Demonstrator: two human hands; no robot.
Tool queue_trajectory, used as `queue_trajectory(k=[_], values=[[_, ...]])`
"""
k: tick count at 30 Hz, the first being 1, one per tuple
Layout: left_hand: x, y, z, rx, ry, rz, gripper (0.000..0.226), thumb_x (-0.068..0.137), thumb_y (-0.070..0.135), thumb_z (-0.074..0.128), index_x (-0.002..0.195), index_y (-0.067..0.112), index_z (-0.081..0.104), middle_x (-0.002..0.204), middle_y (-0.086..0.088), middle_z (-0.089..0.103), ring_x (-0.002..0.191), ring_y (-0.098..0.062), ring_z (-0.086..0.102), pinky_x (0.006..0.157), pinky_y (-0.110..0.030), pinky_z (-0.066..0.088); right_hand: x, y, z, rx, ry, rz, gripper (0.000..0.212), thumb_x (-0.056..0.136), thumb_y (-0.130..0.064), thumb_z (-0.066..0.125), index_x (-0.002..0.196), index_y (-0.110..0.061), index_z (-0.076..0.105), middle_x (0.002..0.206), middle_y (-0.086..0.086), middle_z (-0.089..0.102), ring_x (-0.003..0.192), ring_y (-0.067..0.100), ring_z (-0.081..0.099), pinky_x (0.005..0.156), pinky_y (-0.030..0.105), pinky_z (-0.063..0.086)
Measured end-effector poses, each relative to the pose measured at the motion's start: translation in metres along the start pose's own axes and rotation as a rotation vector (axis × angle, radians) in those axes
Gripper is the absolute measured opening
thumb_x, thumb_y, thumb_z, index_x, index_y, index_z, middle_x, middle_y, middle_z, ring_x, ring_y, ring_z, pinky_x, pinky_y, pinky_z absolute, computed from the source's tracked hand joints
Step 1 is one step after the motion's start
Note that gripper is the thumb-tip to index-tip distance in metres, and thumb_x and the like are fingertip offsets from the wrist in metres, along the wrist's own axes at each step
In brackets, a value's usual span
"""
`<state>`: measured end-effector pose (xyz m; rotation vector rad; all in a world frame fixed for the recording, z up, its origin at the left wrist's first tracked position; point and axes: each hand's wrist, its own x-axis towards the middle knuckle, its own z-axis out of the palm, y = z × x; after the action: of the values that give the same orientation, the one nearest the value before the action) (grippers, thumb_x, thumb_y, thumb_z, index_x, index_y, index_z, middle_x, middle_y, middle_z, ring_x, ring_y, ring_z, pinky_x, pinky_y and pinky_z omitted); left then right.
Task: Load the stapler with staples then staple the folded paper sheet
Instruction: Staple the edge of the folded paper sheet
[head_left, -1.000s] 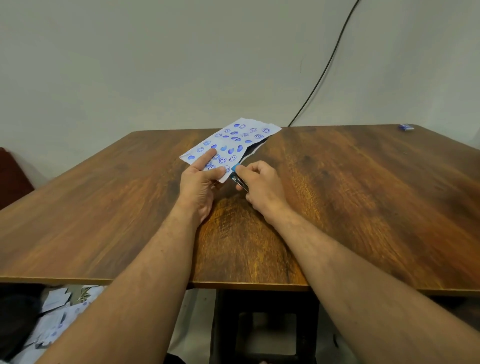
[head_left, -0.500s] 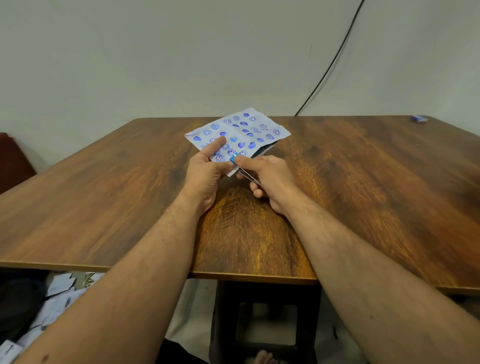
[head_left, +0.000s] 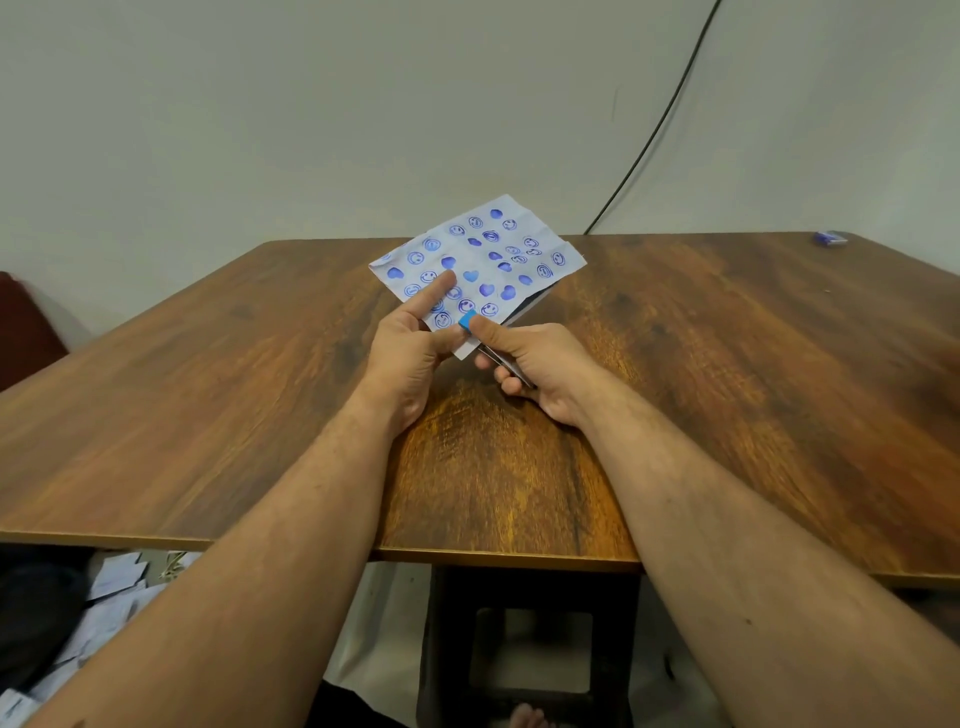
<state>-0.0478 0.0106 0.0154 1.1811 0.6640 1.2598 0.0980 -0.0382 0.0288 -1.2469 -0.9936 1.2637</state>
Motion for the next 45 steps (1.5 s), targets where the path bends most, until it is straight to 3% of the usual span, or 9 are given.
queue_trajectory(k=[5, 14, 21, 28, 32, 36, 39, 41, 45], values=[[0.000, 0.001, 0.000, 0.019, -0.018, 0.000, 0.062, 0.092, -0.020, 0.045, 0.142, 0.014, 0.056, 0.147, -0.015, 0.054, 0.075, -0.008, 0.071, 0.067, -0.019, 0.056, 0.002, 0.002, 0.001, -0.072, 0.018, -0.018, 0.037, 0.081, -0.039, 0.082, 0.096, -0.005, 0.077, 0.071, 0.005, 0.069, 0.050, 0.009, 0.047, 0.042, 0.020, 0.038], [0.000, 0.001, -0.001, 0.017, -0.020, -0.020, 0.058, 0.094, -0.019, 0.045, 0.138, 0.016, 0.061, 0.145, -0.014, 0.056, 0.086, -0.012, 0.071, 0.071, -0.021, 0.057, 0.004, 0.002, 0.001, -0.112, 0.058, -0.033, 0.035, 0.083, -0.036, 0.081, 0.095, -0.003, 0.077, 0.070, 0.007, 0.071, 0.047, 0.009, 0.053, 0.043, 0.020, 0.043], [-0.003, 0.004, 0.002, -0.009, 0.020, -0.025, 0.060, 0.092, -0.021, 0.043, 0.139, 0.012, 0.059, 0.143, -0.016, 0.057, 0.075, -0.008, 0.073, 0.067, -0.019, 0.056, 0.004, 0.004, 0.003, -0.117, 0.070, -0.076, 0.036, 0.084, -0.040, 0.080, 0.092, -0.005, 0.076, 0.070, 0.005, 0.070, 0.050, 0.009, 0.052, 0.044, 0.022, 0.043], [-0.002, 0.003, 0.003, -0.087, 0.154, -0.039, 0.063, 0.079, -0.028, 0.039, 0.128, 0.001, 0.067, 0.131, -0.016, 0.063, 0.108, -0.028, 0.072, 0.088, -0.041, 0.061, 0.003, -0.001, -0.006, 0.061, 0.187, -0.051, 0.034, 0.082, -0.039, 0.082, 0.091, -0.009, 0.072, 0.074, 0.004, 0.067, 0.048, 0.008, 0.046, 0.039, 0.021, 0.038], [-0.003, 0.005, 0.005, -0.089, 0.220, -0.036, 0.061, 0.078, -0.027, 0.038, 0.122, 0.001, 0.071, 0.121, -0.013, 0.066, 0.092, -0.023, 0.076, 0.073, -0.032, 0.062, 0.004, -0.004, -0.014, 0.127, 0.223, -0.035, 0.032, 0.082, -0.036, 0.083, 0.094, -0.008, 0.070, 0.078, 0.007, 0.068, 0.047, 0.008, 0.044, 0.036, 0.019, 0.034], [-0.003, 0.006, 0.006, -0.073, 0.238, -0.045, 0.057, 0.083, -0.025, 0.038, 0.121, 0.002, 0.071, 0.112, -0.006, 0.065, 0.091, -0.024, 0.074, 0.064, -0.027, 0.061, 0.005, -0.004, -0.017, 0.149, 0.255, -0.027, 0.034, 0.081, -0.034, 0.083, 0.097, -0.007, 0.070, 0.080, 0.009, 0.069, 0.045, 0.009, 0.044, 0.035, 0.020, 0.033], [-0.002, 0.004, 0.005, -0.057, 0.228, -0.043, 0.056, 0.085, -0.024, 0.040, 0.120, 0.005, 0.073, 0.118, -0.007, 0.064, 0.092, -0.024, 0.075, 0.063, -0.027, 0.060, 0.004, -0.005, -0.018, 0.156, 0.260, -0.018, 0.034, 0.081, -0.034, 0.083, 0.098, -0.007, 0.070, 0.082, 0.010, 0.070, 0.046, 0.009, 0.044, 0.035, 0.020, 0.034], [0.000, 0.003, 0.004, -0.046, 0.213, -0.028, 0.053, 0.085, -0.022, 0.044, 0.120, 0.005, 0.073, 0.121, -0.008, 0.065, 0.094, -0.024, 0.076, 0.067, -0.029, 0.061, 0.003, -0.005, -0.017, 0.137, 0.253, -0.013, 0.035, 0.081, -0.034, 0.083, 0.098, -0.007, 0.070, 0.082, 0.009, 0.070, 0.046, 0.009, 0.045, 0.035, 0.020, 0.034], [-0.001, 0.000, 0.002, -0.024, 0.175, 0.004, 0.045, 0.081, -0.009, 0.074, 0.122, 0.007, 0.071, 0.126, -0.012, 0.067, 0.101, -0.025, 0.075, 0.080, -0.037, 0.062, 0.000, -0.007, -0.016, 0.104, 0.231, -0.010, 0.032, 0.082, -0.036, 0.082, 0.095, -0.009, 0.070, 0.078, 0.007, 0.071, 0.048, 0.009, 0.046, 0.037, 0.020, 0.036]])
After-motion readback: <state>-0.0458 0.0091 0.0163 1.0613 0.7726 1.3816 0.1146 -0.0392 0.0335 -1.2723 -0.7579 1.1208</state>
